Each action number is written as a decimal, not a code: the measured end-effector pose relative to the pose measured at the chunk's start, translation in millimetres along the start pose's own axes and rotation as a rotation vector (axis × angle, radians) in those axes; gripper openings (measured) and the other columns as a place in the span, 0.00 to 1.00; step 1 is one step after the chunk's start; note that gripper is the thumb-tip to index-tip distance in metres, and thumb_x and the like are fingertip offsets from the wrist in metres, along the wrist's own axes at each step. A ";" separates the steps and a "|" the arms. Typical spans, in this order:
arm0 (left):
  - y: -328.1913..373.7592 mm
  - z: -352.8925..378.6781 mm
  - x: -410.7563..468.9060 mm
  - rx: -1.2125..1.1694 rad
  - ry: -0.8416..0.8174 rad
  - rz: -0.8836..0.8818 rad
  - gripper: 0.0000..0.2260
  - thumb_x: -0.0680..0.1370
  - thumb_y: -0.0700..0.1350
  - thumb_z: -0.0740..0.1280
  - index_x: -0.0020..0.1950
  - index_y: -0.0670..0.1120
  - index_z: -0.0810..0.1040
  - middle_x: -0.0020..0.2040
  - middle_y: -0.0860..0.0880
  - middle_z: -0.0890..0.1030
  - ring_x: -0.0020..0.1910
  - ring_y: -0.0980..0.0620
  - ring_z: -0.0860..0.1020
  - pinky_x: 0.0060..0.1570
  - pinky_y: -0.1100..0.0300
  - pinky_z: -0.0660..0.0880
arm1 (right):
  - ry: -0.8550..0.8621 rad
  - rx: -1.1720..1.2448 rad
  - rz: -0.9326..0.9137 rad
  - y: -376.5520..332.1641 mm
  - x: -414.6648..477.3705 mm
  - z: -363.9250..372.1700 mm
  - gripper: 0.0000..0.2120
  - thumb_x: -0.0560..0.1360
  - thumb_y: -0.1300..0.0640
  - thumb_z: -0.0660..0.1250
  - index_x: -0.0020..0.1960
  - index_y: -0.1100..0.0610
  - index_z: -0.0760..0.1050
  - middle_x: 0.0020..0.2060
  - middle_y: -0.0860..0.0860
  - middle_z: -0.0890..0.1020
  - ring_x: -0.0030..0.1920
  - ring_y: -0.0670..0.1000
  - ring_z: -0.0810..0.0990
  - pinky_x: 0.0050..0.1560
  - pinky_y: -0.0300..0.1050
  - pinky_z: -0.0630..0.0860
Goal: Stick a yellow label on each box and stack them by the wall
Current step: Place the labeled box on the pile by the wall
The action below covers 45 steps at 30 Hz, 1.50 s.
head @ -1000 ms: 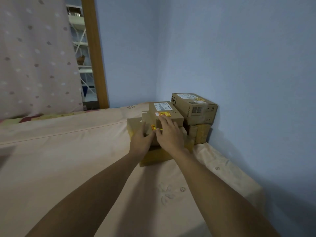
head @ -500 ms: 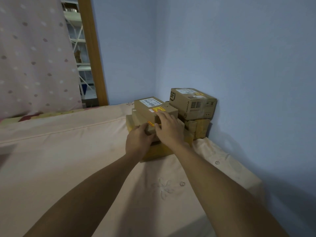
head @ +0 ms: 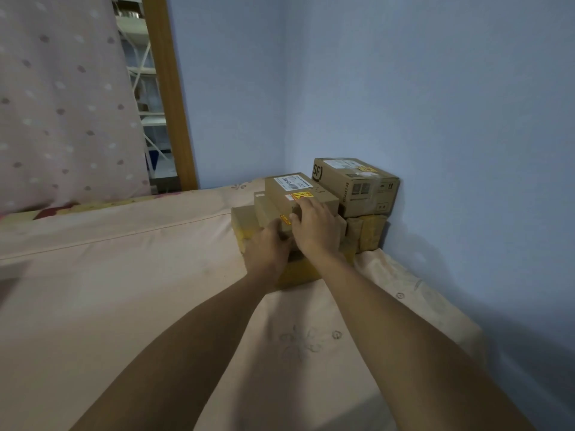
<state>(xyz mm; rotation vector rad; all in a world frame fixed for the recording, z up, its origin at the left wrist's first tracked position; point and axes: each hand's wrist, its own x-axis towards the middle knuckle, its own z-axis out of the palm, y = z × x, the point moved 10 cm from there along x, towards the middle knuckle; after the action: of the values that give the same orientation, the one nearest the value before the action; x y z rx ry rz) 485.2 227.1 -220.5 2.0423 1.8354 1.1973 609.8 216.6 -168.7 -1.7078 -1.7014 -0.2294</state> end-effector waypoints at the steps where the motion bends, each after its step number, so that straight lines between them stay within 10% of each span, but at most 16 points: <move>1: 1.2 -1.5 -0.3 0.015 0.005 0.004 0.09 0.79 0.54 0.65 0.55 0.52 0.76 0.45 0.50 0.83 0.42 0.47 0.79 0.46 0.47 0.80 | -0.018 0.023 0.012 -0.7 -0.5 1.7 0.19 0.82 0.50 0.64 0.71 0.52 0.72 0.68 0.48 0.76 0.68 0.52 0.73 0.61 0.48 0.73; 13: -1.4 -11.6 5.6 0.069 0.005 0.019 0.07 0.79 0.51 0.65 0.49 0.48 0.75 0.42 0.50 0.81 0.38 0.49 0.75 0.32 0.58 0.69 | -0.084 0.045 -0.022 -12.1 -0.7 0.4 0.24 0.82 0.51 0.64 0.76 0.51 0.67 0.74 0.46 0.71 0.74 0.50 0.68 0.68 0.49 0.69; 25: 6.7 1.5 4.7 0.079 0.019 0.072 0.06 0.80 0.50 0.64 0.51 0.48 0.75 0.45 0.48 0.83 0.41 0.47 0.80 0.44 0.47 0.80 | -0.104 0.082 -0.016 3.3 -4.3 12.6 0.25 0.81 0.54 0.65 0.77 0.52 0.64 0.75 0.48 0.68 0.72 0.53 0.69 0.65 0.50 0.72; 37: -5.8 -4.1 -1.0 -0.046 -0.082 -0.029 0.14 0.81 0.54 0.66 0.62 0.47 0.73 0.48 0.54 0.76 0.44 0.53 0.75 0.43 0.58 0.72 | -0.119 0.065 0.014 4.8 -12.7 12.8 0.28 0.80 0.54 0.65 0.78 0.50 0.62 0.79 0.46 0.62 0.73 0.54 0.69 0.67 0.51 0.71; 45: -33.0 -43.9 -11.9 0.150 -0.150 -0.054 0.19 0.80 0.56 0.62 0.67 0.48 0.75 0.63 0.47 0.79 0.61 0.45 0.76 0.56 0.49 0.77 | -0.157 0.054 -0.009 -27.7 -28.1 -4.8 0.28 0.81 0.54 0.62 0.79 0.52 0.60 0.78 0.48 0.63 0.74 0.53 0.66 0.67 0.51 0.70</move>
<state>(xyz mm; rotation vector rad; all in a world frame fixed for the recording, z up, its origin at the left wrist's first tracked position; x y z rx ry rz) 432.8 207.5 -215.8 2.0800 1.9466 0.8910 582.3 188.0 -171.8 -1.7163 -1.8115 -0.0539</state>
